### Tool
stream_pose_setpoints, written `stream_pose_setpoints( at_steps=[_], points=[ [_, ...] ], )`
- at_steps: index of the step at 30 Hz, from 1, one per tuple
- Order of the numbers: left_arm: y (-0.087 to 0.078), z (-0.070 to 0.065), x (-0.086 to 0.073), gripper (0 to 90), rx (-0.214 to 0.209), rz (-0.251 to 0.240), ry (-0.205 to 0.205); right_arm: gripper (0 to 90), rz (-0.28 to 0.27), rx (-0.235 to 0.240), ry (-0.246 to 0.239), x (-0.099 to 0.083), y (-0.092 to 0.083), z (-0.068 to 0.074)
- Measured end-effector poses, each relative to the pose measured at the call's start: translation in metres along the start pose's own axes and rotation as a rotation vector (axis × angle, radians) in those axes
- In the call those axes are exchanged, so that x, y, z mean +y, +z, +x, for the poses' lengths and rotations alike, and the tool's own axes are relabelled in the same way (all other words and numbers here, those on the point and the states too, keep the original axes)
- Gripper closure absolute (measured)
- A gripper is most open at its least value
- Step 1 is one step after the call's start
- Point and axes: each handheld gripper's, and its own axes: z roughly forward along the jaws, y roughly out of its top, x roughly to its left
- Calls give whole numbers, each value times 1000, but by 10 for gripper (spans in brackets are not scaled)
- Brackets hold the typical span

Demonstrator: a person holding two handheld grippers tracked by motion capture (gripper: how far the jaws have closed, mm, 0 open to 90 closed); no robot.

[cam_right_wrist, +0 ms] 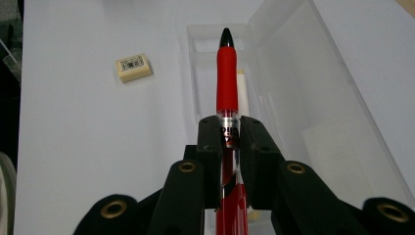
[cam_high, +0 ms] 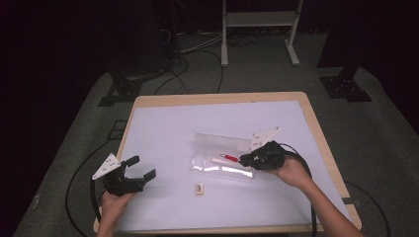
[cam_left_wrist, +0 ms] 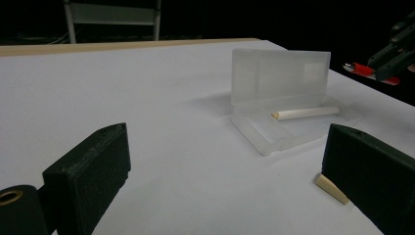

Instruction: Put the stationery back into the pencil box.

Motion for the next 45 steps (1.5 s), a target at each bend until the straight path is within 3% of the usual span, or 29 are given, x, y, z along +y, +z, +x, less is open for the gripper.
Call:
stream_pose_setpoints(
  at_steps=[22, 45],
  points=[
    [-1, 1, 0, 36, 0, -6, -1, 788, 3, 39, -17, 14, 25, -2],
    [-2, 2, 0, 36, 0, -8, -1, 789, 48, 63, -9, 14, 54, -9]
  ],
)
